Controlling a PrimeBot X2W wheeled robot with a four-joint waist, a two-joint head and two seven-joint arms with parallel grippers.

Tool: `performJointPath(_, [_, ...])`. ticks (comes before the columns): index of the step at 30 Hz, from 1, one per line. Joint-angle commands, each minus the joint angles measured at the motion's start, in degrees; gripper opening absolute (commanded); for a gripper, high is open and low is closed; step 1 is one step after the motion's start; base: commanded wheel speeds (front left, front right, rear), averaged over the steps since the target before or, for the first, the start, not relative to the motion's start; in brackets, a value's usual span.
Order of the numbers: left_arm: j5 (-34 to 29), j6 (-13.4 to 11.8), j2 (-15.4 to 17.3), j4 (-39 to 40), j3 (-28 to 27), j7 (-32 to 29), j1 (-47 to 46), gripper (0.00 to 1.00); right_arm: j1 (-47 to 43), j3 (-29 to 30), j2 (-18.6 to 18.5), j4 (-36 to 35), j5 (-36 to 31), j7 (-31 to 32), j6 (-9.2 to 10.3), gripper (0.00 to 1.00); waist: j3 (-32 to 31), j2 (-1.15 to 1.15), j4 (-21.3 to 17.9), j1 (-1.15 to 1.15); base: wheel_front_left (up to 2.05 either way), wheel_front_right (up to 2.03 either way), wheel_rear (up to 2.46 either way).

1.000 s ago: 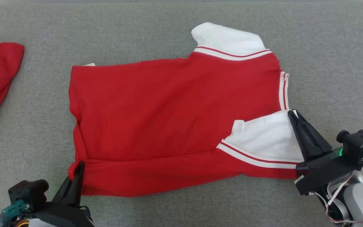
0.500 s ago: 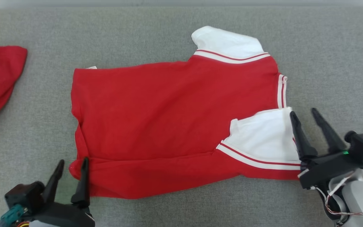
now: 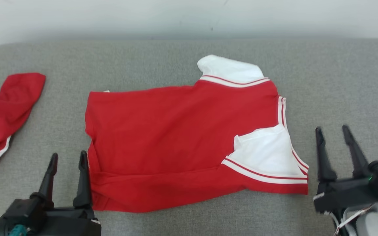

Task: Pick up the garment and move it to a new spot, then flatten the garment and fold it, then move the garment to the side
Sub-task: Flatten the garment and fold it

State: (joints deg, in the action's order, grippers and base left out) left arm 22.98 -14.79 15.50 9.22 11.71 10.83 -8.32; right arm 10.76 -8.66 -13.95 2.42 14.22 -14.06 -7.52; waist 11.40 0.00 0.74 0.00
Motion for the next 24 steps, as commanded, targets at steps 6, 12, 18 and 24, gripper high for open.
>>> performJointPath(6, [-0.9, 0.5, -0.6, -3.4, 1.6, 2.1, 2.0, 1.0, -7.2, -0.1, 3.2, -3.1, -3.7, 2.6, 0.06, 1.0, -5.1, 0.0, -0.4, 0.0, 0.0, 0.0, 0.0])
performJointPath(12, [-0.3, 2.8, -0.7, -6.4, 1.1, 3.6, 2.1, 1.0, -10.7, 0.2, 4.7, -4.3, -4.3, 3.8, 0.06, 1.0, -6.7, 0.0, -0.3, 0.0, 0.0, 0.0, 0.0])
performJointPath(18, [-2.4, 4.2, -0.1, -9.6, 1.2, 4.2, 2.6, 1.0, -12.2, 0.1, 5.2, -4.9, -4.8, 4.8, 0.06, 1.0, -7.8, 0.0, -0.3, 0.0, 0.0, 0.0, 0.0])
performJointPath(24, [-3.4, 4.6, -0.5, -10.8, 1.6, 4.3, 2.4, 1.0, -12.6, 0.4, 5.5, -5.3, -4.9, 5.3, 0.06, 1.0, -7.9, 0.0, 0.2, 0.0, 0.0, 0.0, 0.0])
